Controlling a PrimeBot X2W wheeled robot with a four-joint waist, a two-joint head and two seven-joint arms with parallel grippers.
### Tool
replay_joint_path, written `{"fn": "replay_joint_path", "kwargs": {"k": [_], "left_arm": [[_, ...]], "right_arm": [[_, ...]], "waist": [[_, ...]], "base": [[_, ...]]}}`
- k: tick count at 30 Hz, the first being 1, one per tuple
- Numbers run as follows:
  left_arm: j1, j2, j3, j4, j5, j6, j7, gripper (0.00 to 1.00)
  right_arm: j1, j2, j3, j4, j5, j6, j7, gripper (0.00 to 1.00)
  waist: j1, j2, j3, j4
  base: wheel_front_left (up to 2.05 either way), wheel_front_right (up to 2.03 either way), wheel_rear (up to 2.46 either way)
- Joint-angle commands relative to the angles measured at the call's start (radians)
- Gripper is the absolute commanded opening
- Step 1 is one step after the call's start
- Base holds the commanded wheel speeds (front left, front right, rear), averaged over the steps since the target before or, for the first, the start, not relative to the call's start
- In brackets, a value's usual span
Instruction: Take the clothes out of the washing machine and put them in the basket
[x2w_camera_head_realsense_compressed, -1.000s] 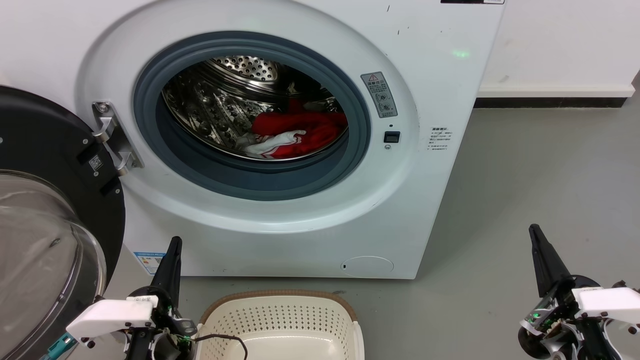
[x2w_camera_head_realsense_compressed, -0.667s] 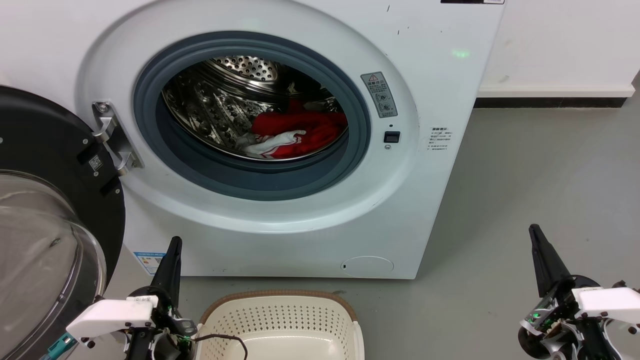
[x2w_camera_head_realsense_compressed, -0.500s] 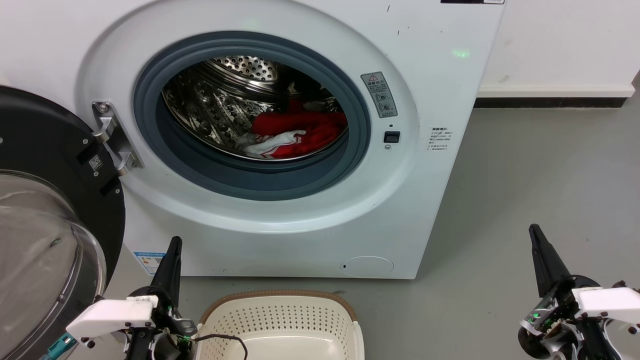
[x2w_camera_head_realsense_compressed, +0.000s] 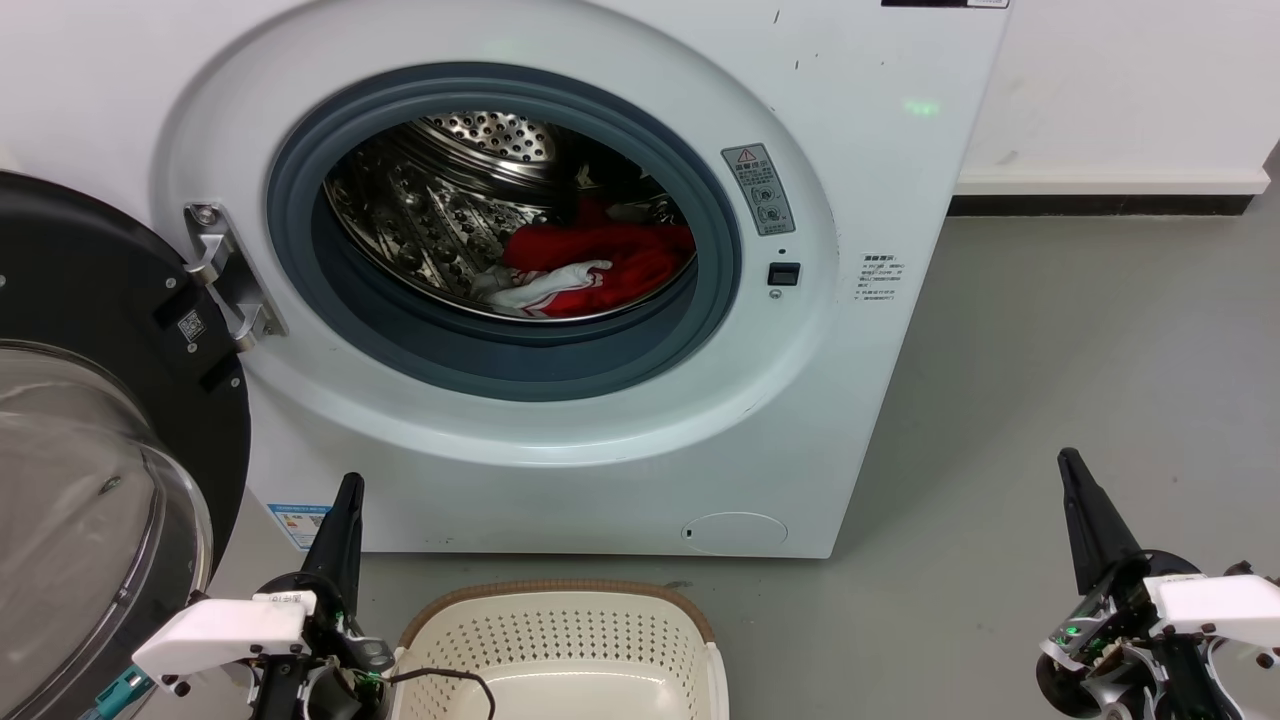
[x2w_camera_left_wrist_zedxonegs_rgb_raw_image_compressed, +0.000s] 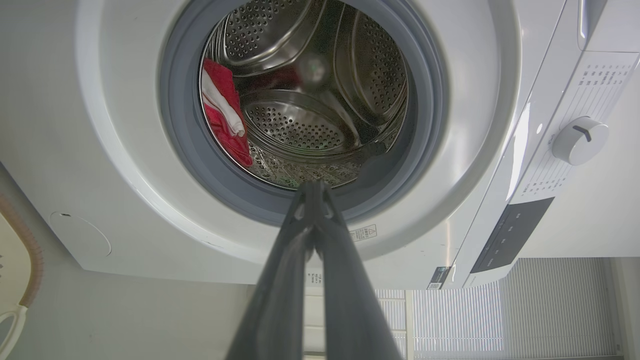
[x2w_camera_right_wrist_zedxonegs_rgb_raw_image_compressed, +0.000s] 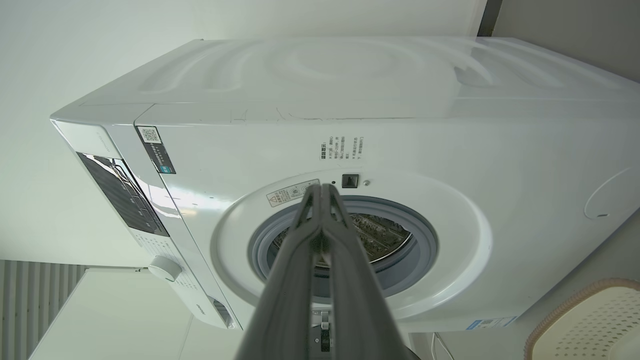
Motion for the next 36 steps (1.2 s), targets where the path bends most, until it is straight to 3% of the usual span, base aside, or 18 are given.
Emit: {"fn": "replay_joint_path", "kwargs": {"k": [1, 6, 7, 20, 36], "left_arm": [[-0.005, 0.000, 0.002, -0.003, -0.002, -0.004, 0.002, 0.00], [-0.005, 0.000, 0.002, -0.003, -0.002, -0.004, 0.002, 0.00], [0.001, 0.000, -0.001, 0.003, 0.001, 0.000, -0.001, 1.00], [-0.017, 0.001, -0.052, -0.002, 0.069, 0.000, -0.063, 1.00], [-0.035, 0.001, -0.079, -0.057, 0.407, -0.001, -0.132, 1.00]], "right_arm": [[-0.011, 0.003, 0.001, 0.001, -0.005, 0.000, 0.001, 0.00], [-0.011, 0.003, 0.001, 0.001, -0.005, 0.000, 0.001, 0.00], [0.002, 0.000, 0.000, 0.002, 0.000, 0.000, -0.001, 1.00], [0.018, 0.000, 0.020, -0.032, -0.073, 0.000, -0.062, 1.00], [0.033, 0.001, 0.029, -0.105, -0.480, 0.000, -0.131, 1.00]], "waist": [[0.0000, 0.0000, 0.000, 0.000], [0.0000, 0.0000, 0.000, 0.000], [0.0000, 0.0000, 0.000, 0.000], [0.0000, 0.0000, 0.001, 0.001], [0.0000, 0.0000, 0.001, 0.006]], "base": [[0.00, 0.00, 0.00], [0.00, 0.00, 0.00], [0.00, 0.00, 0.00], [0.00, 0.00, 0.00], [0.00, 0.00, 0.00]]}}
